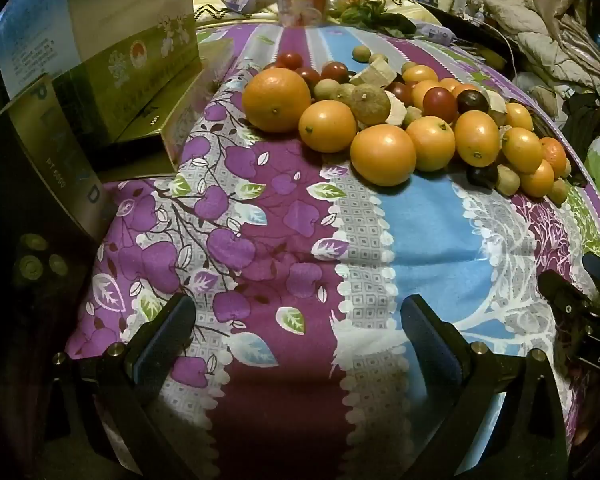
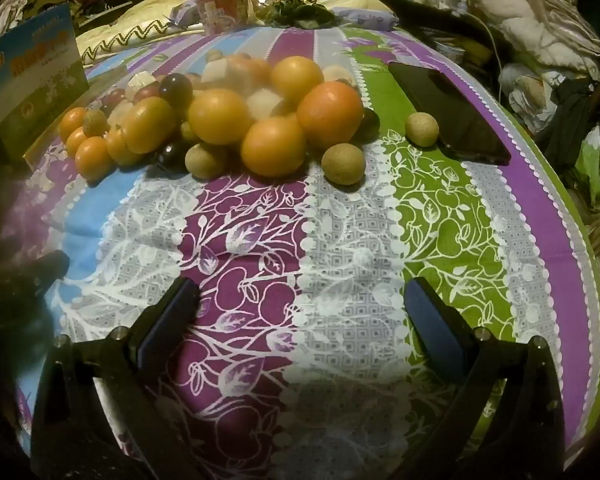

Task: Organize fruits
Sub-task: 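Grasp a large orange with the left tool while the right tool grasps a small brown fruit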

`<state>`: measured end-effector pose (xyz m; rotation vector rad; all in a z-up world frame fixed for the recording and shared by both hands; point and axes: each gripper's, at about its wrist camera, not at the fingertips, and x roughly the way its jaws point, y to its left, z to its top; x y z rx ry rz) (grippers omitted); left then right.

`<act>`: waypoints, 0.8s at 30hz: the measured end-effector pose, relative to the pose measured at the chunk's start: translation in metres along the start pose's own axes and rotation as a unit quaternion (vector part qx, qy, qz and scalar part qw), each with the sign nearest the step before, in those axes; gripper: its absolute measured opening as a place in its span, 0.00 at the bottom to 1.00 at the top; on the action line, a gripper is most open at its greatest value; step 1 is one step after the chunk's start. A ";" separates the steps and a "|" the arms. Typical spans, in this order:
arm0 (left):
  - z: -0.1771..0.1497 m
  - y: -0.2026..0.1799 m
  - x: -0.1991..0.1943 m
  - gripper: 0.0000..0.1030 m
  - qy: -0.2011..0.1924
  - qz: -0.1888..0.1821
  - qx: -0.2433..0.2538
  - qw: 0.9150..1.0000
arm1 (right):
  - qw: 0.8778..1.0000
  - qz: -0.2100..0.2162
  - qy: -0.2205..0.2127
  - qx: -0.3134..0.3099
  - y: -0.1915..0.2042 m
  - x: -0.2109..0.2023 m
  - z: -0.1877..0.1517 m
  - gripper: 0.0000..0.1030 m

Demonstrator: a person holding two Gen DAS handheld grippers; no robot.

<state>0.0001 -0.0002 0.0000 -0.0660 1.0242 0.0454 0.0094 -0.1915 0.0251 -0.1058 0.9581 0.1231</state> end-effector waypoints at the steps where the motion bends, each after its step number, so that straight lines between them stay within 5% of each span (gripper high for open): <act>1: 0.000 0.000 0.000 1.00 0.000 -0.002 -0.001 1.000 | 1.000 0.000 0.000 0.000 0.000 0.000 0.000 1.00; 24: 0.001 0.000 -0.006 1.00 0.003 -0.008 -0.006 1.000 | 1.000 0.000 0.000 0.000 0.000 0.000 0.000 1.00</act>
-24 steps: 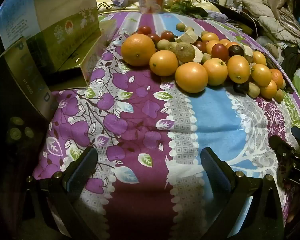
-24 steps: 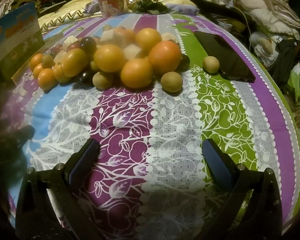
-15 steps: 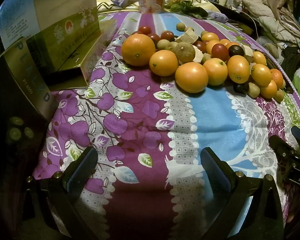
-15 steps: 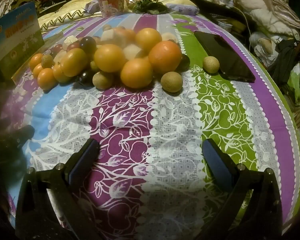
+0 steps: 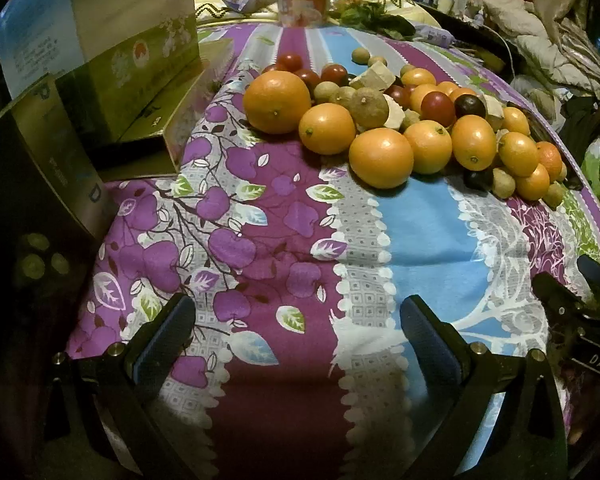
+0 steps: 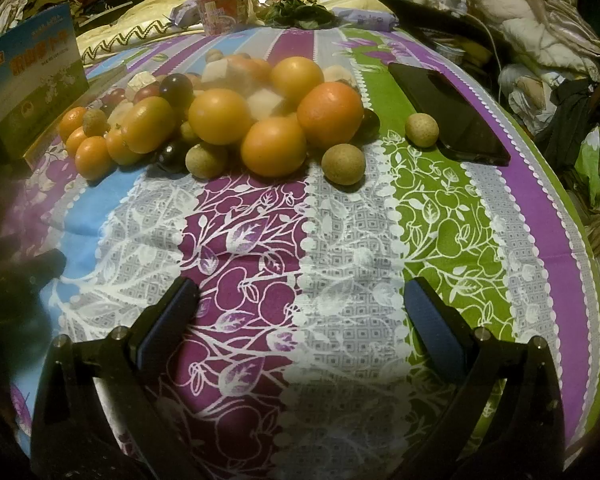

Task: Organize fruits
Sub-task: 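Grasp a large orange with the left tool while the right tool grasps a small brown fruit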

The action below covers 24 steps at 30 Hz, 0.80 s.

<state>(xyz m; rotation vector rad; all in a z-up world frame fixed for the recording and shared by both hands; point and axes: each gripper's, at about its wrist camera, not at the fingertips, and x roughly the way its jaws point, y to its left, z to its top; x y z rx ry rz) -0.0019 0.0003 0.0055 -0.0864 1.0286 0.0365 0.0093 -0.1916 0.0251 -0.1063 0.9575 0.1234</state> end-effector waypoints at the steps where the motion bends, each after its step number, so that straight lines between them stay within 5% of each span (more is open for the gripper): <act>1: 0.001 0.001 -0.002 0.99 -0.001 -0.006 -0.004 1.000 | 1.000 0.000 0.000 0.000 0.000 0.000 0.000 1.00; 6: 0.017 -0.002 -0.004 0.92 -0.020 -0.038 -0.012 0.999 | 1.000 0.001 -0.001 0.000 0.001 0.000 0.000 1.00; 10: 0.035 -0.010 0.004 0.64 -0.027 -0.058 -0.010 0.998 | 1.000 0.002 -0.001 0.001 0.001 0.001 0.001 1.00; 21: 0.065 -0.023 0.027 0.59 -0.027 -0.095 -0.009 0.995 | 1.000 0.004 0.000 0.001 0.002 0.000 0.000 1.00; 24: 0.066 -0.024 0.026 0.41 -0.023 -0.108 -0.008 0.994 | 1.000 0.014 0.002 0.001 -0.002 -0.004 -0.002 1.00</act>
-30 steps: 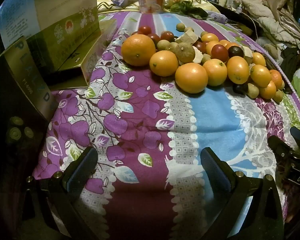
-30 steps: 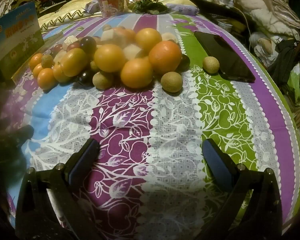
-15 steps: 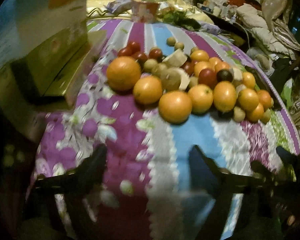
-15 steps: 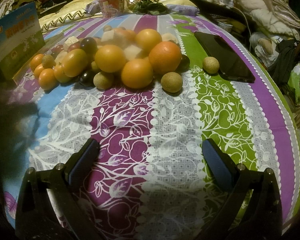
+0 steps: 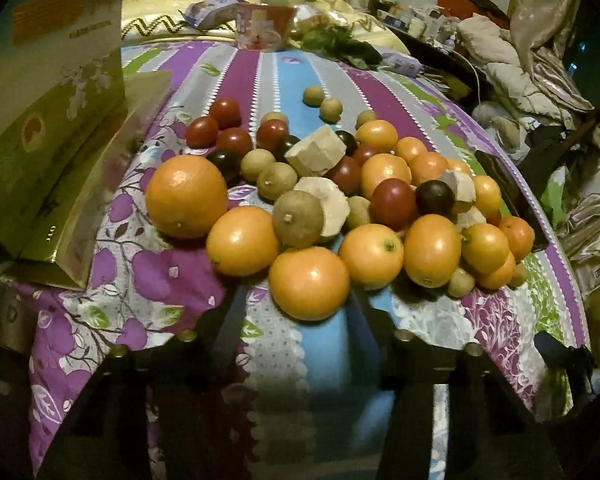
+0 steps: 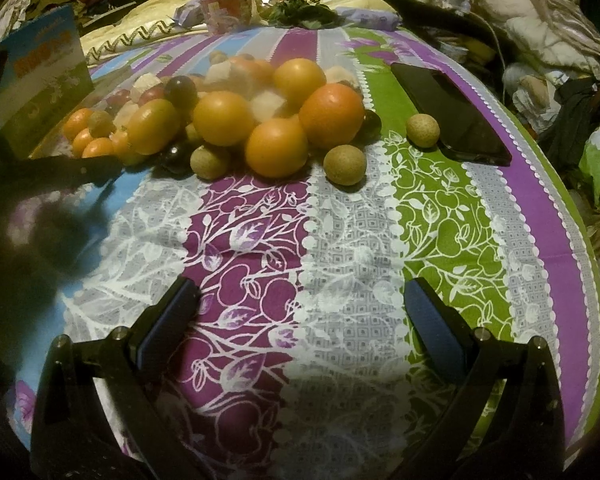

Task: Organize fruits
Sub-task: 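Grasp a large orange with the left tool while the right tool grasps a small brown fruit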

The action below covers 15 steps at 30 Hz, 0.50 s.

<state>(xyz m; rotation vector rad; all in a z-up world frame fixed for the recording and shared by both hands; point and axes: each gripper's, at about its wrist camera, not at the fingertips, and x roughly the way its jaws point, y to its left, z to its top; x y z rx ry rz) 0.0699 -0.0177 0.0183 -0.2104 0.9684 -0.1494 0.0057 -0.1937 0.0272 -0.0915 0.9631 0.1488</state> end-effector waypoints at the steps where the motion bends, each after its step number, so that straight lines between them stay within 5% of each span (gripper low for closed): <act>1: 0.002 -0.001 0.001 0.38 0.003 -0.003 0.003 1.000 | 1.000 0.007 0.001 -0.001 -0.004 -0.003 0.001 1.00; 3: -0.002 -0.004 -0.005 0.38 0.002 -0.003 0.008 1.000 | 1.000 0.027 -0.002 -0.001 -0.009 -0.007 0.002 0.98; 8: -0.024 -0.002 -0.023 0.38 -0.003 -0.015 0.004 1.000 | 0.997 0.070 -0.007 0.011 -0.027 -0.010 0.010 0.62; 15: -0.034 -0.002 -0.028 0.38 -0.002 -0.028 -0.011 1.000 | 0.998 0.066 -0.005 -0.002 -0.045 0.004 0.039 0.40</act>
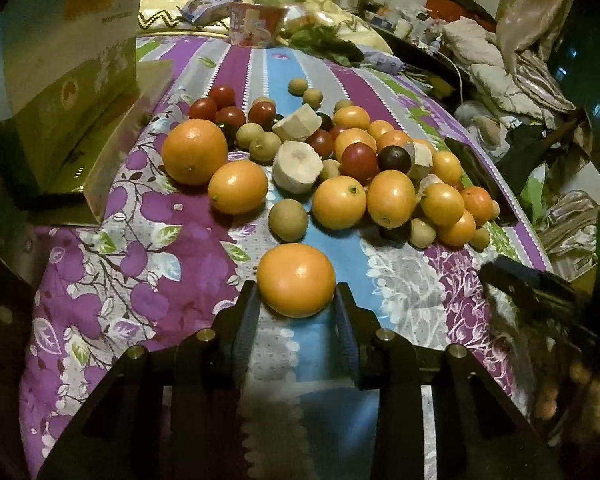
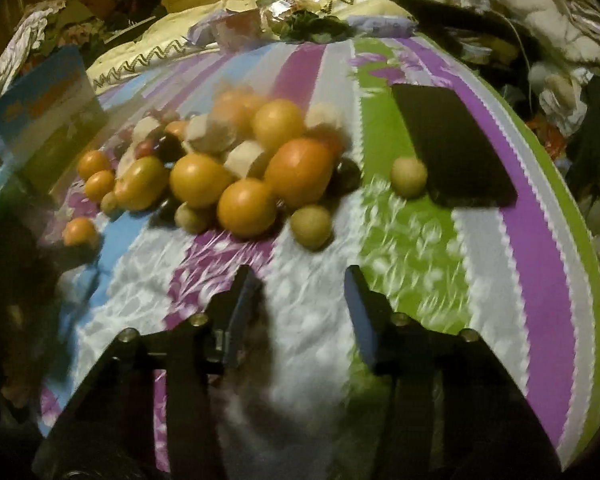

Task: Organize fruits
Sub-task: 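Grasp a large orange with the left tool while the right tool grasps a small brown fruit, then carry both held fruits over the light-blue basket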

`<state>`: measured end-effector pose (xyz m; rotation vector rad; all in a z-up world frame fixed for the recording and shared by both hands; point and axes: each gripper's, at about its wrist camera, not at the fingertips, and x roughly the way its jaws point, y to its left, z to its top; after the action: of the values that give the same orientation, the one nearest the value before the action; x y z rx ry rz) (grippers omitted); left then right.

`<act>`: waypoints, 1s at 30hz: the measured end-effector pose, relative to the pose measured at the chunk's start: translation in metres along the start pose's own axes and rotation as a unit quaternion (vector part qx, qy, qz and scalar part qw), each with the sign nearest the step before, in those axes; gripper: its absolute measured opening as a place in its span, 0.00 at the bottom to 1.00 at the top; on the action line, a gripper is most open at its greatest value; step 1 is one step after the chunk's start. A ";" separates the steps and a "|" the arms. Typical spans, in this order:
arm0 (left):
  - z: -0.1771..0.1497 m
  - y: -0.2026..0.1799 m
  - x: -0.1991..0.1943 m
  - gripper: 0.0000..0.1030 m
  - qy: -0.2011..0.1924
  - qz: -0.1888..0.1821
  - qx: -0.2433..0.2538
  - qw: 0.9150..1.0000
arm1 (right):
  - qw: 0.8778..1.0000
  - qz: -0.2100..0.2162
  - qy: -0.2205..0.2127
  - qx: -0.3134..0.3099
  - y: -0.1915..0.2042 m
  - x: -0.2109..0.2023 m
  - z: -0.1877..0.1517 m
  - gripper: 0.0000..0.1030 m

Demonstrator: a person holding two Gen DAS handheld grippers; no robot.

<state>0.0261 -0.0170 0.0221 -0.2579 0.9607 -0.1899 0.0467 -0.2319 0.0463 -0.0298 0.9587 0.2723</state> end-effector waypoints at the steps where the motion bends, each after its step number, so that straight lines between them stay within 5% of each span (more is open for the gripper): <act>1: -0.001 0.000 -0.001 0.38 0.000 -0.002 -0.001 1.000 | 1.000 -0.001 0.003 0.000 -0.002 0.003 0.002 0.36; 18: 0.002 -0.007 -0.006 0.38 0.006 0.006 0.004 1.000 | 0.999 -0.033 -0.009 0.004 0.005 -0.006 0.004 0.23; 30: 0.022 -0.008 -0.097 0.38 -0.043 0.035 0.002 0.998 | 0.999 0.015 -0.040 0.020 0.062 -0.068 0.018 0.23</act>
<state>-0.0105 0.0047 0.1126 -0.2273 0.8818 -0.1151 0.0094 -0.1846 0.1183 0.0319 0.8853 0.2803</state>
